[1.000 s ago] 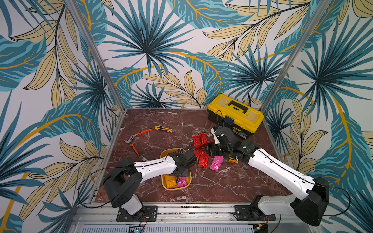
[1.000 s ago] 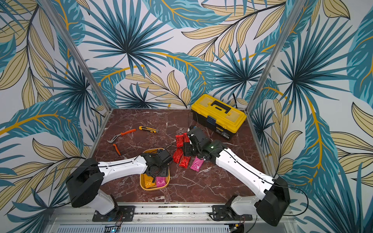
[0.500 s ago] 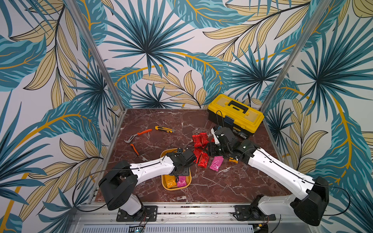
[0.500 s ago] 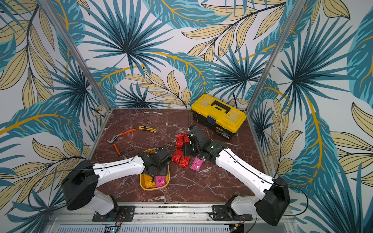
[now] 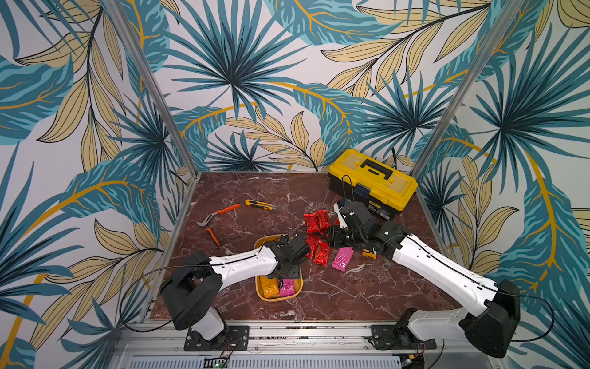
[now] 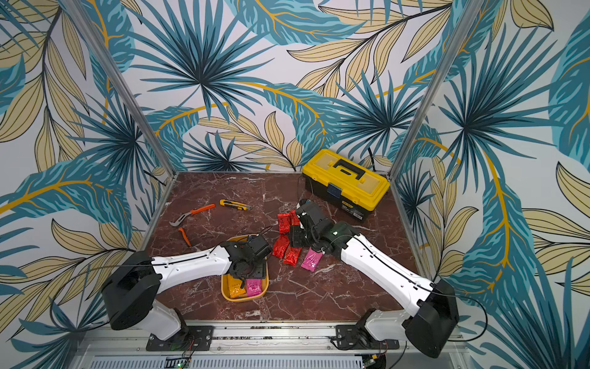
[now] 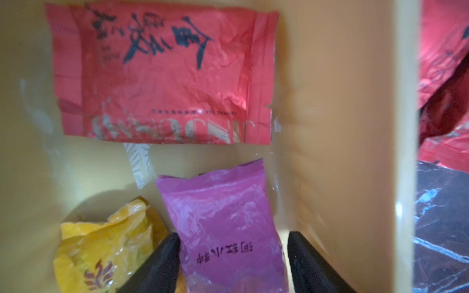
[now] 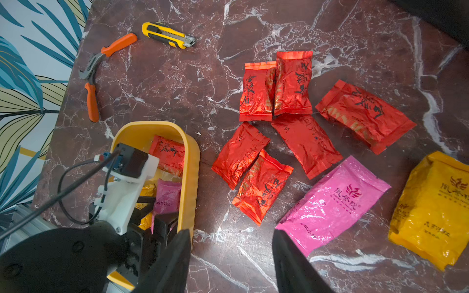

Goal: Take the tea bags out of the storage box
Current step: Pick up the tea bag from the storage box, then place the tea bag at the center of the board.

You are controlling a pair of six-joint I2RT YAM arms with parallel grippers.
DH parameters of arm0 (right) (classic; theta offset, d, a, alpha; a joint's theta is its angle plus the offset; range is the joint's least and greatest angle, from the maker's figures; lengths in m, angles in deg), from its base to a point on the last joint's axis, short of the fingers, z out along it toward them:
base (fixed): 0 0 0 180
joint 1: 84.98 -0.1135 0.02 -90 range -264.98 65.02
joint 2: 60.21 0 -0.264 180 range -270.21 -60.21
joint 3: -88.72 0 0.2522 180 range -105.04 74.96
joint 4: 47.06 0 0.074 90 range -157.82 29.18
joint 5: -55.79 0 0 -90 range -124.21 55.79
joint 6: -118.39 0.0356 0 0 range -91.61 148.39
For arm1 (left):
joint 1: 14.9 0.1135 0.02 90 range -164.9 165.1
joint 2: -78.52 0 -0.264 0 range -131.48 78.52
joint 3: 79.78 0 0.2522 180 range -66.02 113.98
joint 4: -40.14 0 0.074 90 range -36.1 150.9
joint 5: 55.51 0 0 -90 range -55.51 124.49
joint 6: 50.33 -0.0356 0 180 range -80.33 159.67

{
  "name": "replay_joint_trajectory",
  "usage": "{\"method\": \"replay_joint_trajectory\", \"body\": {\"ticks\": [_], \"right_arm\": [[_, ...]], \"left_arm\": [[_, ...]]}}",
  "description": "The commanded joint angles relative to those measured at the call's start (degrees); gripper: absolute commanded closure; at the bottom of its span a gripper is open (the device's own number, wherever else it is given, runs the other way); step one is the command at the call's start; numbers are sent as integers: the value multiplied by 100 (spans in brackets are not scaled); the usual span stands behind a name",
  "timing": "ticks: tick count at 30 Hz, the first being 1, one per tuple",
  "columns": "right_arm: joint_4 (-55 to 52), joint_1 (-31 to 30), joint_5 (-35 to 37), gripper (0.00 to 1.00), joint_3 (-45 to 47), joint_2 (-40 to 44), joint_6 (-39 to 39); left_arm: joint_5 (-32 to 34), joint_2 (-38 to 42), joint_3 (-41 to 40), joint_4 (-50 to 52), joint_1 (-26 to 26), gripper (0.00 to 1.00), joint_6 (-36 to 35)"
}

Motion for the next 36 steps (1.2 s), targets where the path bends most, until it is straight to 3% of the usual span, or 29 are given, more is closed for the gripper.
{"method": "replay_joint_trajectory", "body": {"ticks": [1, 11, 25, 32, 36], "right_arm": [[-117, -33, -9, 43, 79, 43, 15], [-83, -40, -163, 43, 163, -24, 68], [10, -70, -142, 43, 315, 113, 77], [91, -74, -85, 43, 372, 277, 54], [111, -68, -4, 43, 372, 340, -22]], "left_arm": [[-18, -85, 51, -91, 24, 33, -20], [-15, 132, 86, -33, 32, 39, 8], [183, 1551, 402, 721, 258, 42, 27], [436, 1785, 1471, 1251, 433, 41, -408], [251, 1372, 2308, 1206, 698, 40, -744]]}}
